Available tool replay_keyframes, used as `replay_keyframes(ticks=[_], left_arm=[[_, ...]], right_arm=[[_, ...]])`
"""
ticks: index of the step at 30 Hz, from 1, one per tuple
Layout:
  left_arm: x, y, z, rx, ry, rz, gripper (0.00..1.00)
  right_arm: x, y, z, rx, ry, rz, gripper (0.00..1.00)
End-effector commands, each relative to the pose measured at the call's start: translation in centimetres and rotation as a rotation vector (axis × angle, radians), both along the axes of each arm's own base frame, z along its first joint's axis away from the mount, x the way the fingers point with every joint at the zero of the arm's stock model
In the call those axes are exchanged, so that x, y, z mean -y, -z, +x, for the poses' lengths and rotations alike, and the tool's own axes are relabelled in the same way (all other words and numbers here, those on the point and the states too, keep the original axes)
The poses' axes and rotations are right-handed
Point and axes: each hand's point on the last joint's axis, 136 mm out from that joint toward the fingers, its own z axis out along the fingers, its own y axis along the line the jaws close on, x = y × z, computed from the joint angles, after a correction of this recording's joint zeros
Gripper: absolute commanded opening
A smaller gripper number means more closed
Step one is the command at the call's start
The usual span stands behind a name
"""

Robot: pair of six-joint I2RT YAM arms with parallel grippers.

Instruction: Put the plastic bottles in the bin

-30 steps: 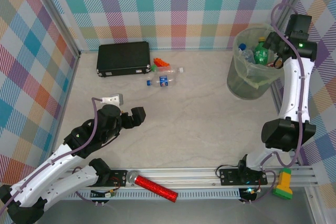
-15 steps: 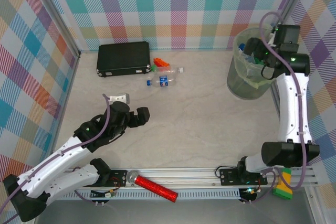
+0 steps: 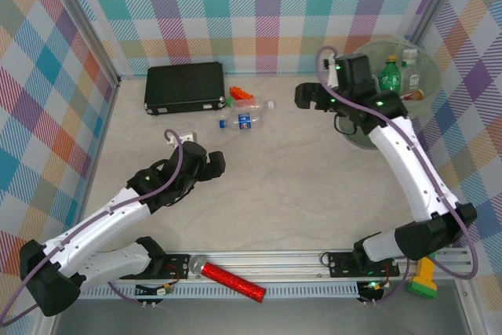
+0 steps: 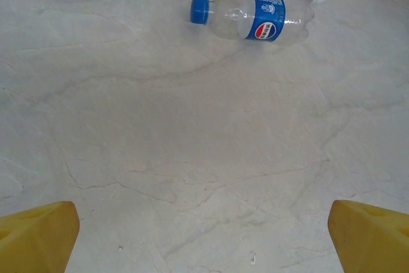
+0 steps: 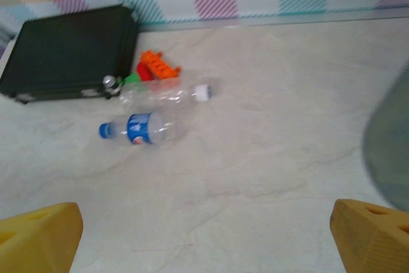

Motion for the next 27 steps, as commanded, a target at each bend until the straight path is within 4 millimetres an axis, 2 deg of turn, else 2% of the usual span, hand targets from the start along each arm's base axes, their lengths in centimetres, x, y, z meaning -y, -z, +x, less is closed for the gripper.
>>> replay_keyframes(ticks=[1, 4, 11, 15, 18, 27], left_arm=[[-0.5, -1.5, 0.3, 0.020, -0.036, -0.021, 1.00], [-1.2, -1.8, -0.1, 0.019, -0.057, -0.010, 0.99], [-5.6, -2.6, -2.1, 0.024, -0.202, 0.042, 1.00], [-6.2, -3.2, -3.3, 0.027, -0.187, 0.012, 1.00], [-6.5, -3.4, -4.3, 0.025, -0.173, -0.016, 1.00], [-7.9, -3.8, -5.8, 0.035, -0.181, -0.030, 1.00]], right_arm=[[-4.3, 3.0, 1.0, -0.022, -0.118, -0.014, 0.99], [-7.8, 6.0, 1.7, -0.066, -0.209, -0.036, 0.99], [-15.0, 11.3, 3.6, -0.109, -0.342, -0.052, 0.99], [-18.3, 14.5, 5.0, -0.132, -0.427, -0.072, 0.99], [-19.8, 16.3, 6.3, -0.119, -0.465, -0.105, 0.99], [-22.4, 19.5, 9.7, -0.101, -0.538, -0.178, 0.99]])
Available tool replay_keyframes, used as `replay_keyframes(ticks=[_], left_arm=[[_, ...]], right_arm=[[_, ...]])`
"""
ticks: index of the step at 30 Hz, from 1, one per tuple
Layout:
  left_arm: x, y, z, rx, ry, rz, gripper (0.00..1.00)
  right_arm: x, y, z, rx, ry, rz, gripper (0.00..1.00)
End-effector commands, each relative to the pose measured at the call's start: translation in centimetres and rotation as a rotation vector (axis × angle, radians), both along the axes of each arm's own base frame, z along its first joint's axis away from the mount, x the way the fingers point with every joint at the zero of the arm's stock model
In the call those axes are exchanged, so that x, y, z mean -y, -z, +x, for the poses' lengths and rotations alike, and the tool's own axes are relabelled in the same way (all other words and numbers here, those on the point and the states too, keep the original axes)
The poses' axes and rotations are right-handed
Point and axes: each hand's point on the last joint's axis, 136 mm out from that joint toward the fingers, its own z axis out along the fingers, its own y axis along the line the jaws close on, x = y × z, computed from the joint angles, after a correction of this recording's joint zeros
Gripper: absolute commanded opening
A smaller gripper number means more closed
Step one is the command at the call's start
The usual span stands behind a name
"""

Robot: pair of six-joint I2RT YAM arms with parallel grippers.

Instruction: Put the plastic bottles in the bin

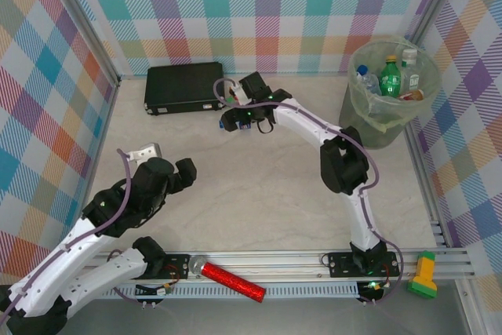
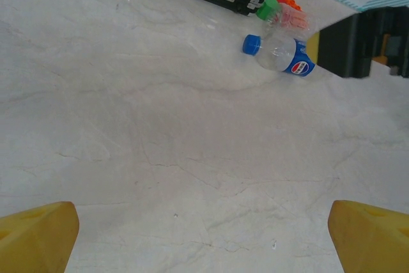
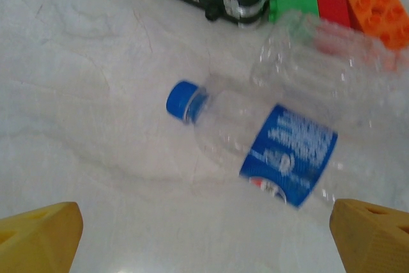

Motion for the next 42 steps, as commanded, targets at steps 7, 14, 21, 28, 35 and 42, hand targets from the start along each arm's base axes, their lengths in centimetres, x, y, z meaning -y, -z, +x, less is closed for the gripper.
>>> replay_keyframes(ticks=[7, 14, 21, 28, 35, 42], left_arm=[[-0.9, -0.7, -0.7, -0.014, -0.019, 0.005, 1.00], [-0.7, -0.2, -0.6, -0.020, -0.013, 0.006, 1.00], [-0.6, 0.2, -0.6, -0.027, -0.010, 0.006, 0.99], [-0.4, 0.4, -0.6, -0.025, -0.005, -0.004, 1.00], [-0.1, 0.8, -0.5, -0.033, 0.004, -0.010, 1.00], [-0.6, 0.7, -1.1, -0.029, -0.001, -0.016, 1.00]], right_arm=[[-1.8, 3.1, 2.3, 0.003, -0.088, -0.080, 0.99], [-1.3, 5.3, 1.4, -0.038, -0.114, -0.127, 0.99], [-1.4, 5.7, -1.4, -0.066, -0.149, -0.154, 0.99], [-1.4, 4.4, -5.0, -0.055, -0.166, -0.172, 0.99], [-1.0, 2.3, -5.5, 0.054, -0.200, -0.195, 0.99], [0.0, 6.2, -5.0, 0.075, -0.299, -0.350, 0.99]])
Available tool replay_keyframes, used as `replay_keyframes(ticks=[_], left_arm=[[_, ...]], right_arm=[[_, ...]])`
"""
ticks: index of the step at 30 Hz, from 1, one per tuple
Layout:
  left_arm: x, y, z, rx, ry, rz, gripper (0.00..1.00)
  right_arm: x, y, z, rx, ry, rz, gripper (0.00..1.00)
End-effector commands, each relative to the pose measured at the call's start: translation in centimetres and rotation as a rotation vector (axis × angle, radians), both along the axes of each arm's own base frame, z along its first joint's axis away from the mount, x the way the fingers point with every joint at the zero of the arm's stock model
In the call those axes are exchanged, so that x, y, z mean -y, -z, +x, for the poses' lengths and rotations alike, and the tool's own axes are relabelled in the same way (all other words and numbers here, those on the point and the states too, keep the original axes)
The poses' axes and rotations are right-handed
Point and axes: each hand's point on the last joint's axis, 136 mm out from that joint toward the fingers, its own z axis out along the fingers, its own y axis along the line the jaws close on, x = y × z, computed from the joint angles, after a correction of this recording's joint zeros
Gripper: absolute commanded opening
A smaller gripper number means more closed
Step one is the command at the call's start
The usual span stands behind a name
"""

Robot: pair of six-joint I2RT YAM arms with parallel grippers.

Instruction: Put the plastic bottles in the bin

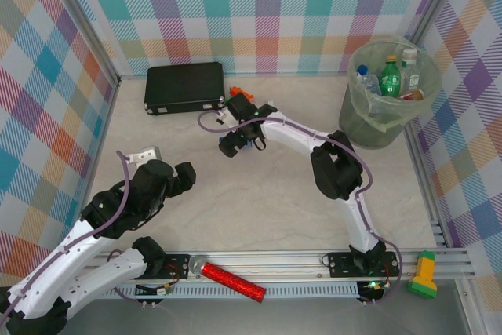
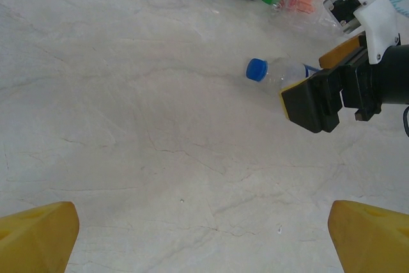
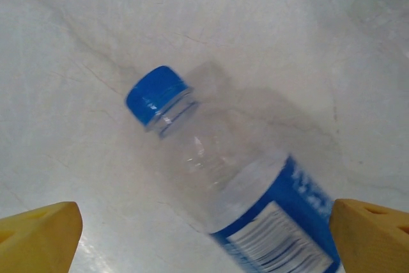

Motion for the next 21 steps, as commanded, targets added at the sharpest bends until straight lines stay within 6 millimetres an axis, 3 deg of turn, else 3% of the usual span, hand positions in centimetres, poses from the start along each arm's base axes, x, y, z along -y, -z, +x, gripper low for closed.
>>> replay_keyframes(ticks=[1, 11, 21], left_arm=[[-0.6, 0.1, -0.4, 0.003, -0.018, -0.009, 1.00], [-0.6, 0.2, -0.4, 0.004, -0.018, -0.014, 1.00], [-0.6, 0.4, -0.4, 0.002, -0.018, -0.016, 1.00]], right_arm=[[0.5, 1.8, 0.6, 0.030, -0.072, -0.080, 0.99], [1.1, 3.5, -0.3, -0.011, -0.102, -0.134, 1.00], [0.4, 4.3, -1.9, -0.057, -0.126, -0.119, 0.92]])
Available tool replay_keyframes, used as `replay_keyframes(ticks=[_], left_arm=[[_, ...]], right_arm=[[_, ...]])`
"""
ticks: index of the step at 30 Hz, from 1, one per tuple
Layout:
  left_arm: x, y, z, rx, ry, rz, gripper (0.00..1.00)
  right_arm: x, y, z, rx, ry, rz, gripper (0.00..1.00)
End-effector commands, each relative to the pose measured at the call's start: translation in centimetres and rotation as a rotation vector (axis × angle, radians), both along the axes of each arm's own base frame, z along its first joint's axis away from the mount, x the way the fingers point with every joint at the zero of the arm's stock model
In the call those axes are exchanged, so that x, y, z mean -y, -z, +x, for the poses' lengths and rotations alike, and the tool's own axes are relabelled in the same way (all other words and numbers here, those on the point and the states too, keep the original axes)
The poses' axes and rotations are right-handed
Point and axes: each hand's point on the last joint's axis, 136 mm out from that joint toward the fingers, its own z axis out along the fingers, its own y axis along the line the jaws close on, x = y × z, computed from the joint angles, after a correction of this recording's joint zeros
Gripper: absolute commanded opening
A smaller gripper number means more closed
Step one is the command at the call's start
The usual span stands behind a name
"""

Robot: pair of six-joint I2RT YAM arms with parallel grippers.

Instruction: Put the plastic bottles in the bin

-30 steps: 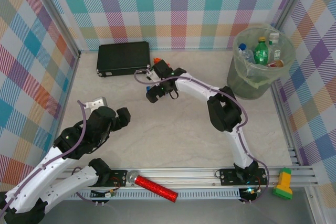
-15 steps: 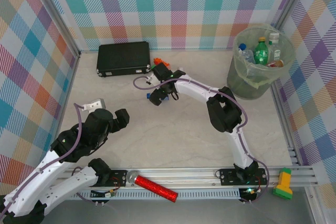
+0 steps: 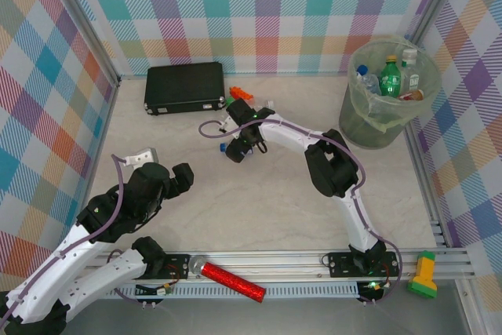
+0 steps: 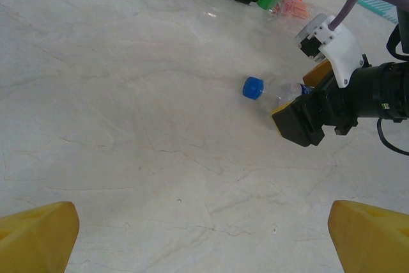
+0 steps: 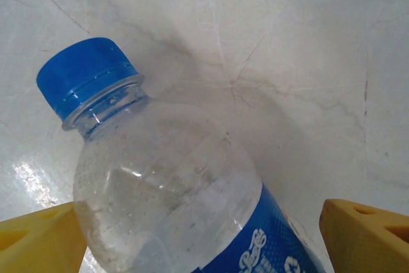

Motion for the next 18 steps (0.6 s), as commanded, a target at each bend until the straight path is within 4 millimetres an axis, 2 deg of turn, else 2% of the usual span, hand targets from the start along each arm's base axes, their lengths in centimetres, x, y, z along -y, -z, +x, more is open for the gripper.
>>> replay_keyframes(ticks=[1, 6, 12, 15, 18], left_arm=[[-0.4, 0.4, -0.1, -0.009, -0.015, 0.004, 1.00], [-0.5, 0.5, -0.2, -0.009, -0.016, 0.003, 1.00], [-1.1, 0.3, -0.6, -0.003, -0.025, 0.009, 1.00], [-1.3, 0.2, -0.8, 0.001, -0.029, 0.011, 1.00], [-1.5, 0.1, -0.9, 0.006, -0.032, 0.013, 1.00]], right_arm=[[-0.8, 0.8, -1.3, -0.031, -0.038, -0.004, 0.92], [-2.6, 0.7, -1.0, -0.006, -0.060, -0.011, 0.92], [-4.4, 2.1, -0.5, 0.008, -0.091, -0.058, 0.91], [-4.7, 2.5, -0.1, 0.009, -0.094, -0.069, 0.82], [-4.8, 2.8, 0.0, 0.008, -0.098, -0.079, 0.77]])
